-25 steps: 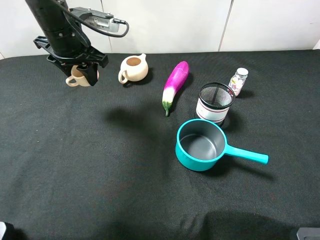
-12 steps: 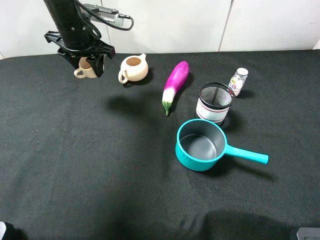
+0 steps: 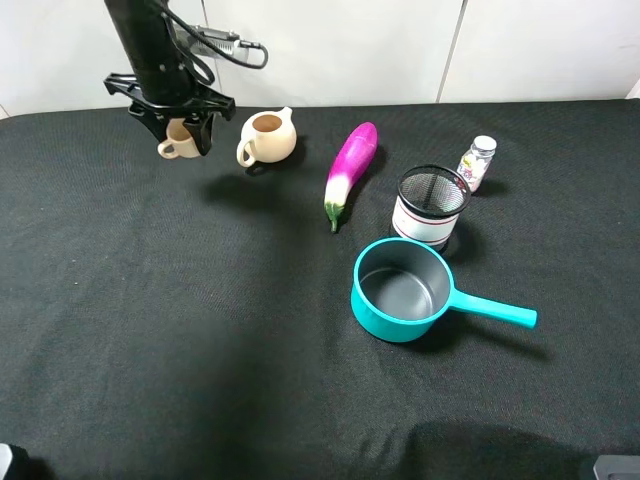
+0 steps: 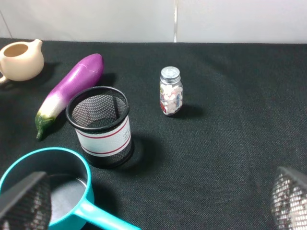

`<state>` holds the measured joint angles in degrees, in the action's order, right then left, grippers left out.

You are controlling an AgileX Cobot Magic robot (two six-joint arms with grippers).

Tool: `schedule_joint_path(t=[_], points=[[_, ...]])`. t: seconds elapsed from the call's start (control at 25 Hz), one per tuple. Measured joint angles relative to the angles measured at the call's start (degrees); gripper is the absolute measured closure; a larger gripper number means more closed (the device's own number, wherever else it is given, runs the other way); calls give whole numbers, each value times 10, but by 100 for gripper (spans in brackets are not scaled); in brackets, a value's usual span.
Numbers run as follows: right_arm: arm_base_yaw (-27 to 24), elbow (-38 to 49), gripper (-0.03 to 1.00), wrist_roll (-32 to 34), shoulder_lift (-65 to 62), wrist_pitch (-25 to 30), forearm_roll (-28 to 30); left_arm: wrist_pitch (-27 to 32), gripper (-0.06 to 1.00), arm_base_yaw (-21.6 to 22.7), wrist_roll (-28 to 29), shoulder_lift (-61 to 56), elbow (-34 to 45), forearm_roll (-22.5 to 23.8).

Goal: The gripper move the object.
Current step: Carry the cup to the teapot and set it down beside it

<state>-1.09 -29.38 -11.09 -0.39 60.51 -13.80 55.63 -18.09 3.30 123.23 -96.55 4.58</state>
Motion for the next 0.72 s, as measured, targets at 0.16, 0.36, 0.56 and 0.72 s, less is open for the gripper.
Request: schedule_joint_path(t=[0.16,0.36,0.56,0.72], points=[[0,0,27,0,0,0,0,11,41,0,1,32,-36,1],[0,0,27,0,0,0,0,16,41,1,4,55,-73,3],[0,0,27,0,0,0,0,18,41,11,5,74,-91,5],[0,0,27,0,0,0,0,15,41,24,5,81,-91,6]])
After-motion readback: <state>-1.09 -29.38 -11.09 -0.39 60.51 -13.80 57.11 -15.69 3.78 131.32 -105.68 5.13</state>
